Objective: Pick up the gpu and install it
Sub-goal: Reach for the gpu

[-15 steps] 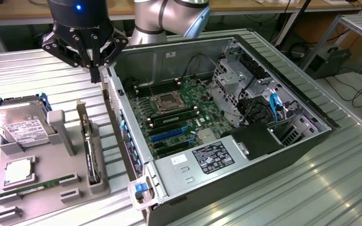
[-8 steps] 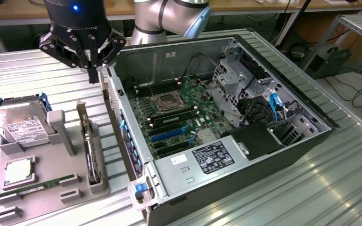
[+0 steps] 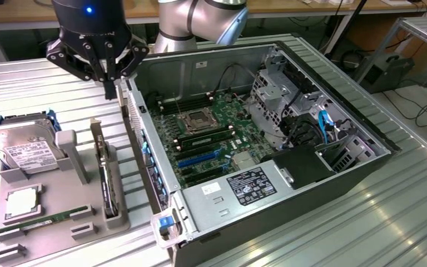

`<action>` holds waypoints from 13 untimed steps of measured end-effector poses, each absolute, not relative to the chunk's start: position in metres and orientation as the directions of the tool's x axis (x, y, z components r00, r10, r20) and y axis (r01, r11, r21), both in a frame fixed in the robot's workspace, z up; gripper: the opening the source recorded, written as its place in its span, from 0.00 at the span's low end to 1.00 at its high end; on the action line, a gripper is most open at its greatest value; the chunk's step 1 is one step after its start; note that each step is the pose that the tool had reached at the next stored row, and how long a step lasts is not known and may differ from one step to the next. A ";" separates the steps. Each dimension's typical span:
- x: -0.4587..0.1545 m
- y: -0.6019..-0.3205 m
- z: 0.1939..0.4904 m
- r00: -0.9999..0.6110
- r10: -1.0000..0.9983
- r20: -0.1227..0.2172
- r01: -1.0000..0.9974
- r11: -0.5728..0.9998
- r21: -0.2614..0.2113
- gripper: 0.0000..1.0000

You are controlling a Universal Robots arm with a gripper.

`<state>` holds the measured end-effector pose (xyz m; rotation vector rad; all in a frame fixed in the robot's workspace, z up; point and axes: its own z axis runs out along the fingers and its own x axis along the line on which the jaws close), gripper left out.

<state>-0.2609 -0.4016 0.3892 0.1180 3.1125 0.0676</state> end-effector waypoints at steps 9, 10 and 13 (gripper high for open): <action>-0.261 -0.412 0.389 -0.997 0.076 -0.024 0.075 0.996 0.044 0.11; -0.261 -0.413 0.389 -0.997 0.076 -0.025 0.075 0.996 0.044 0.11; -0.261 -0.415 0.389 -0.997 0.076 -0.024 0.075 0.996 0.044 0.11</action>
